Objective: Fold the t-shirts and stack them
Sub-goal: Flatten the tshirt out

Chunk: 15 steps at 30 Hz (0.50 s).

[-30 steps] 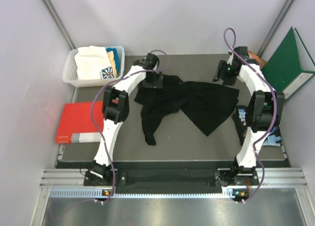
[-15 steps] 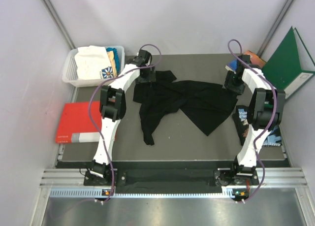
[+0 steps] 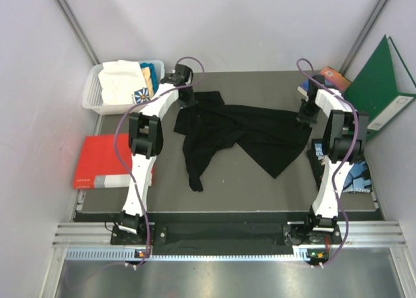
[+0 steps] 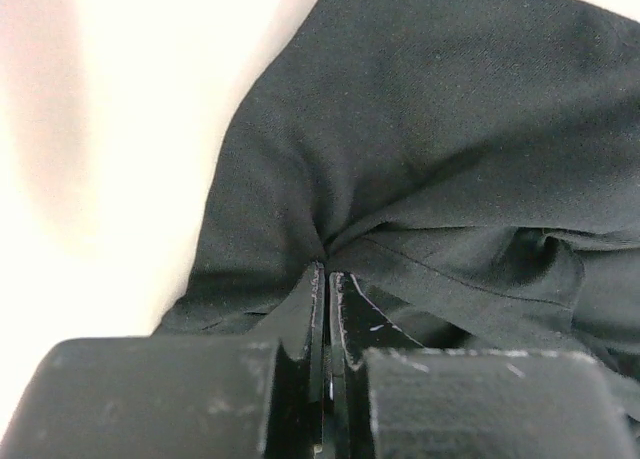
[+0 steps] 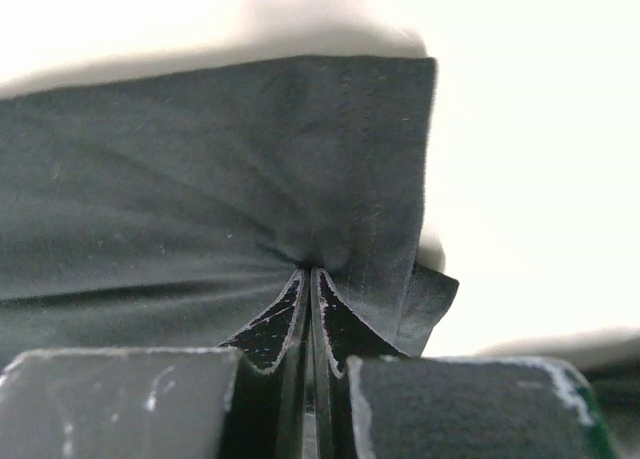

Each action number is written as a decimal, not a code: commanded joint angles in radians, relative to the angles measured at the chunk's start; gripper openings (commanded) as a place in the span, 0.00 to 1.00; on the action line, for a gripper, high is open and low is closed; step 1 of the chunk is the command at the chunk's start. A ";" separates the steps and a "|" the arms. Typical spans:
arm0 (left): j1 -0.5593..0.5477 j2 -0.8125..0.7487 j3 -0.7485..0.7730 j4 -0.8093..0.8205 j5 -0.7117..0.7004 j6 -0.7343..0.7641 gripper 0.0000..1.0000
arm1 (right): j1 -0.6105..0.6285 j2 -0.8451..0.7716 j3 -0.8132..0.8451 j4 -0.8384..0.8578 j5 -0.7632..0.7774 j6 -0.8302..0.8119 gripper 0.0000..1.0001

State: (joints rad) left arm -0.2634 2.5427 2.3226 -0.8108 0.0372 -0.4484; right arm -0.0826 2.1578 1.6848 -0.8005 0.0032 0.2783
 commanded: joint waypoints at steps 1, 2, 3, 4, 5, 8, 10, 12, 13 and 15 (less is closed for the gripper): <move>0.084 0.022 0.011 -0.037 -0.105 -0.012 0.00 | 0.037 0.112 0.075 -0.017 -0.016 -0.007 0.00; 0.098 0.019 0.011 -0.048 -0.124 -0.015 0.00 | 0.043 0.134 0.099 -0.017 -0.011 -0.008 0.00; 0.104 0.013 0.006 -0.053 -0.128 -0.018 0.00 | 0.046 0.145 0.114 -0.016 -0.008 -0.008 0.00; 0.111 0.008 0.003 -0.056 -0.132 -0.021 0.00 | 0.047 0.152 0.128 -0.009 -0.006 -0.007 0.00; 0.125 0.007 0.000 -0.062 -0.141 -0.024 0.00 | 0.053 0.171 0.154 0.001 -0.006 -0.010 0.00; 0.150 -0.019 -0.018 -0.074 -0.177 -0.027 0.00 | 0.066 0.209 0.213 0.063 -0.019 -0.025 0.00; 0.165 -0.044 -0.051 -0.070 -0.188 -0.032 0.00 | 0.073 0.247 0.269 0.101 -0.031 -0.025 0.00; 0.185 -0.065 -0.078 -0.070 -0.189 -0.038 0.00 | 0.075 0.284 0.326 0.110 -0.043 -0.024 0.00; 0.190 -0.071 -0.088 -0.071 -0.186 -0.041 0.00 | 0.075 0.306 0.358 0.113 -0.048 -0.015 0.01; 0.197 -0.091 -0.115 -0.080 -0.181 -0.042 0.00 | 0.075 0.378 0.473 0.098 -0.081 0.004 0.01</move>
State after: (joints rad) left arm -0.1593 2.5088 2.2696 -0.8165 0.0059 -0.4885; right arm -0.0147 2.3714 2.0342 -0.8421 -0.0437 0.2626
